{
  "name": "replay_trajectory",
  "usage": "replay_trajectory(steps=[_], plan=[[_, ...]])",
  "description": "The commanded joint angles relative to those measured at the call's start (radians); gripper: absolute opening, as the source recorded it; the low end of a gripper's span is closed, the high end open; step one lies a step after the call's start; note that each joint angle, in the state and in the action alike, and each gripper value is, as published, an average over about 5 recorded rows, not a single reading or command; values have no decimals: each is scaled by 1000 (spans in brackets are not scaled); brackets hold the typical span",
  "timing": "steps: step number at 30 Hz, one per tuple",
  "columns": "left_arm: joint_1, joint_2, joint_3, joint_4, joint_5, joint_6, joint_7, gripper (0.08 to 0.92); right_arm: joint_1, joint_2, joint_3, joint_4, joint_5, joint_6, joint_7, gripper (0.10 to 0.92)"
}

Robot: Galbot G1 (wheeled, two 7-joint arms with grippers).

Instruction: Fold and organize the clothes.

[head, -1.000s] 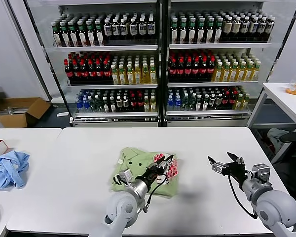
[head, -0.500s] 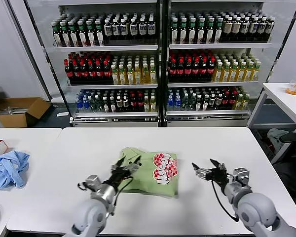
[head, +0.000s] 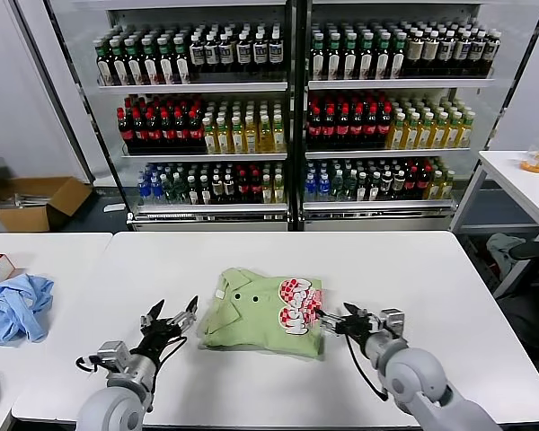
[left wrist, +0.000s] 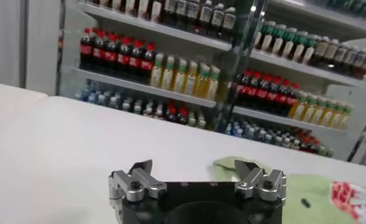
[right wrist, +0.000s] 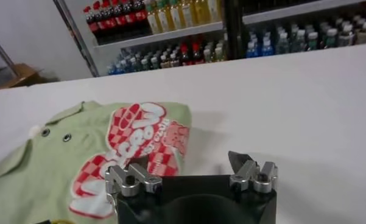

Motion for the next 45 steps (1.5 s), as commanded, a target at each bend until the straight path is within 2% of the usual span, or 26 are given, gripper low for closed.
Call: replay_trajectory(steps=[1, 5, 14, 24, 28, 33, 37, 40, 45], plan=[[66, 32, -64, -19, 26, -11, -7, 823, 177, 132, -109, -168, 55, 5, 16, 823], [68, 37, -68, -20, 21, -10, -7, 823, 197, 151, -111, -206, 75, 10, 21, 779], [57, 38, -61, -8, 14, -10, -7, 823, 236, 151, -118, -268, 64, 28, 20, 525], [36, 42, -47, 6, 11, -10, -7, 823, 294, 114, -121, -358, -113, 58, -7, 231], [31, 47, -40, 7, 10, -10, -7, 823, 302, 89, -91, -377, -190, 67, -43, 144], [20, 50, -23, 9, 14, -10, -7, 823, 296, 72, -65, -372, -329, 92, -116, 133], [13, 53, -15, 5, 28, -16, -8, 823, 242, 50, -44, -320, -421, 220, -131, 145], [11, 61, -11, 0, 42, -26, -10, 823, 177, 40, -13, -266, -462, 333, -103, 207], [13, 74, -7, -15, 50, -34, -11, 823, 40, 23, 56, -166, -514, 451, -80, 353]])
